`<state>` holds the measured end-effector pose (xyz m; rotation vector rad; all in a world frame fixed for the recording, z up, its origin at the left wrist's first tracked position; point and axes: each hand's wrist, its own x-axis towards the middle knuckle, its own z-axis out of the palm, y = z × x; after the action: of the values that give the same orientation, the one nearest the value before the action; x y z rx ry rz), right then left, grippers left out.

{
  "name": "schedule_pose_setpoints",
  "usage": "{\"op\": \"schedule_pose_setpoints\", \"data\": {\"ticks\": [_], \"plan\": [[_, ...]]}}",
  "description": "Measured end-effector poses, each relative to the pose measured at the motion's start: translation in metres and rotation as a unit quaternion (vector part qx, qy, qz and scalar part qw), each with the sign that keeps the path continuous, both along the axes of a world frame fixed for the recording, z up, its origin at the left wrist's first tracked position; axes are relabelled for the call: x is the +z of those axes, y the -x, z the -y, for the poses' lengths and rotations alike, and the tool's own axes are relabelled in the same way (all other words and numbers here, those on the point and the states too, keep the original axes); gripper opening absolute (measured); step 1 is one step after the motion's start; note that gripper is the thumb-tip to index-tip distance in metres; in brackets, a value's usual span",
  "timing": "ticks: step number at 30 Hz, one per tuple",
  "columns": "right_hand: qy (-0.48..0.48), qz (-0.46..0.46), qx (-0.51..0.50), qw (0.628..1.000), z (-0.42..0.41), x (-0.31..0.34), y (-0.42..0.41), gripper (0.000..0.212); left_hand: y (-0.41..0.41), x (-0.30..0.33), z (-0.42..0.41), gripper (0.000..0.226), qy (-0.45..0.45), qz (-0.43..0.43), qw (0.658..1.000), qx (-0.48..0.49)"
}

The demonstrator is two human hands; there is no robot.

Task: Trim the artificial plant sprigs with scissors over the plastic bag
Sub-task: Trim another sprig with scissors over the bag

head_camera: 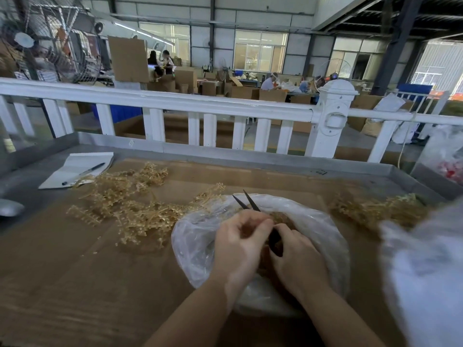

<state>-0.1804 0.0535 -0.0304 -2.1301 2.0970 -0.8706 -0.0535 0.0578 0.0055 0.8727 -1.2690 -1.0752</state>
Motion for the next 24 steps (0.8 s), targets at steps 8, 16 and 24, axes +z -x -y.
{"op": "schedule_pose_setpoints", "data": {"ticks": [8, 16, 24], "plan": [[0.016, 0.0, 0.006, 1.0, 0.002, -0.004, 0.002, 0.032, -0.029, -0.027, 0.034, 0.013, -0.053, 0.345, 0.929, 0.123], [0.03, 0.0, 0.008, 1.0, 0.001, -0.005, 0.002, 0.033, -0.022, -0.036, 0.038, 0.063, -0.084, 0.404, 0.9, 0.139], [0.038, 0.004, 0.01, 0.999, 0.001, -0.009, 0.003, 0.036, -0.029, -0.04, 0.038, 0.069, -0.088, 0.347, 0.927, 0.113]]}}
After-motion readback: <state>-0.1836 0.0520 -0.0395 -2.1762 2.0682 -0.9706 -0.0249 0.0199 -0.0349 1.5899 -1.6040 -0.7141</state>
